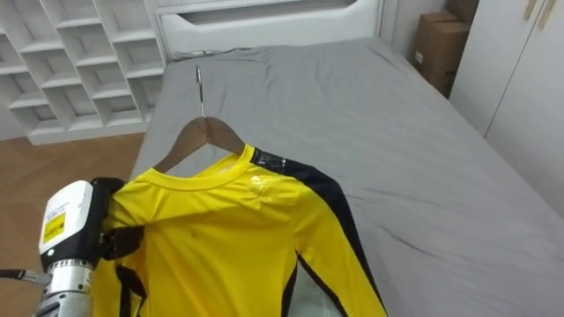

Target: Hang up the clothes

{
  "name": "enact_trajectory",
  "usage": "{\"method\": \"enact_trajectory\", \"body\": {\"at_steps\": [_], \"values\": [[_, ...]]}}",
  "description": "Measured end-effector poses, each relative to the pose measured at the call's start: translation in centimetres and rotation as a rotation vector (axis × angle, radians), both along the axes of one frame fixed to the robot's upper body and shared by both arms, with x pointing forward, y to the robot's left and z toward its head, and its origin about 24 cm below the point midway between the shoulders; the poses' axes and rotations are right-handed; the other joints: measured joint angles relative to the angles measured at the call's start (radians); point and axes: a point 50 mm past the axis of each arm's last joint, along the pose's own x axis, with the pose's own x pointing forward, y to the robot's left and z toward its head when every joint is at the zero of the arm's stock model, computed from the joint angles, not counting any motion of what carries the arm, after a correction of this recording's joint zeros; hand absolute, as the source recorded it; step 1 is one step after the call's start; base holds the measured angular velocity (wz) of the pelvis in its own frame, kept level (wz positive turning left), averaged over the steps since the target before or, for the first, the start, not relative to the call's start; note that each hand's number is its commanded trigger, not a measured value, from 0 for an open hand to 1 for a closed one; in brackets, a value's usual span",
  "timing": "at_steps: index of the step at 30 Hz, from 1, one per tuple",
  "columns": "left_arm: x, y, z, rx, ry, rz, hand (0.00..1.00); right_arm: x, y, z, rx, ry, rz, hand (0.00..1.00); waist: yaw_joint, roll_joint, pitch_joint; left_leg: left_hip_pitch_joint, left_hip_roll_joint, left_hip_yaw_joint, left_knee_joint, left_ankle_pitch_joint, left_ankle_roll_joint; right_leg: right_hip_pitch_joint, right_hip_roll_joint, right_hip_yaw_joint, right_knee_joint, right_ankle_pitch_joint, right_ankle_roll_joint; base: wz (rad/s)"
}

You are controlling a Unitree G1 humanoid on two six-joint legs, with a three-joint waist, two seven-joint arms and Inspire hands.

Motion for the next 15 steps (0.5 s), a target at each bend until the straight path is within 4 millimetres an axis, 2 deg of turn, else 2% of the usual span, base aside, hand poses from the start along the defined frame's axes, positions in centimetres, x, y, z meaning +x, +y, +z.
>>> {"method": "enact_trajectory", "body": {"at_steps": [6, 8, 15], "values": [[-0.4, -0.1, 0.8, 0.006, -0.036, -0.012, 1.0, 3.3, -1.4, 1.4, -0.157, -0.146, 0.045, 0.0, 0.008, -0.009, -0.0042, 0.008, 0.0, 0.007, -0.002, 0.0, 0.0, 0.006, 0.008, 0.018, -0.004, 0.0, 0.0, -0.05], [-0.8, -0.2, 0.9, 0.005, -0.047, -0.019, 1.0, 4.6, -1.8, 2.0, -0.213, -0.195, 0.103, 0.0, 0.023, -0.014, -0.0054, 0.007, 0.001, 0.004, -0.003, 0.0, 0.0, 0.001, 0.008, 0.027, -0.003, 0.001, -0.001, -0.12], [-0.7, 0.2, 1.6, 0.001, -0.076, -0.002, 1.0, 8.7, -2.8, 4.8, -0.381, -0.408, 0.157, 0.0, 0.032, -0.015, -0.006, -0.009, 0.001, 0.001, -0.002, 0.0, 0.0, -0.009, 0.007, 0.022, 0.001, 0.001, -0.001, 0.0]]}}
